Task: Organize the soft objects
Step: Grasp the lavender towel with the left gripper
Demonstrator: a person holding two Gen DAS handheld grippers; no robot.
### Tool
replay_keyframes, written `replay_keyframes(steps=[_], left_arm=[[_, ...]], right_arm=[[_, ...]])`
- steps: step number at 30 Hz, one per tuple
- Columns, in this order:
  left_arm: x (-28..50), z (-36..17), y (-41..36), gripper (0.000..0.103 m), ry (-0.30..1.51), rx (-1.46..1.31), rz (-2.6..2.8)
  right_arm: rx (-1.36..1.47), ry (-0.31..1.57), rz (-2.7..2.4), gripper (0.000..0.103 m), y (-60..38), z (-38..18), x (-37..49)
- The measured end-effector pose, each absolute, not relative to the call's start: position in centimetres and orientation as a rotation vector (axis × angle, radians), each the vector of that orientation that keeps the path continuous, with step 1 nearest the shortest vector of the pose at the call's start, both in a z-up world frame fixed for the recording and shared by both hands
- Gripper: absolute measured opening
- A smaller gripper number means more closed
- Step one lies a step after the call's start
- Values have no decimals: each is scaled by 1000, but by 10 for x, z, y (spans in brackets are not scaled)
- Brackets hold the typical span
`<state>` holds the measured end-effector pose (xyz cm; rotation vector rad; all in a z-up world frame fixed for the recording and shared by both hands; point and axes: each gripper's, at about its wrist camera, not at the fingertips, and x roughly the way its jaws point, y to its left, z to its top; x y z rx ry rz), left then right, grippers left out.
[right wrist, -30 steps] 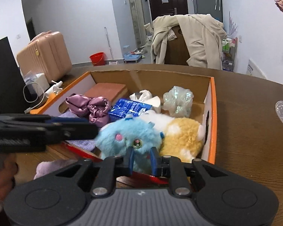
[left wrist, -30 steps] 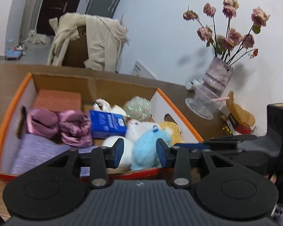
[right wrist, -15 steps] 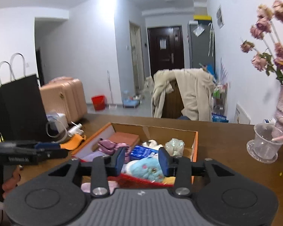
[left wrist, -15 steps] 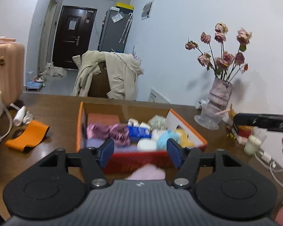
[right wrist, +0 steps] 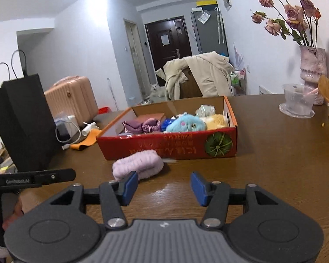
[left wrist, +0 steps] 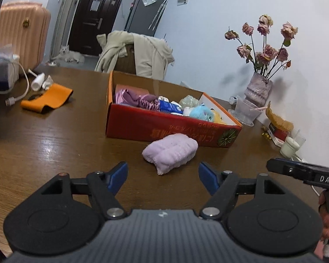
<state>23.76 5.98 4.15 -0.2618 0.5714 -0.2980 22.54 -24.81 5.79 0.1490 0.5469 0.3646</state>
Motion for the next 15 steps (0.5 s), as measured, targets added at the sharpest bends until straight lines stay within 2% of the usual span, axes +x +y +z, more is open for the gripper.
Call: replay_keyframes(steps=[6, 11, 15], left_arm=[[269, 28, 52, 66, 579, -332, -274], [313, 12, 44, 63, 667, -387, -275], [335, -3, 41, 63, 696, -430, -281]], right_arm=[[137, 574, 408, 53, -226, 42, 267], [205, 608, 467, 53, -212, 24, 332], [233, 652, 552, 46, -199, 8, 373]])
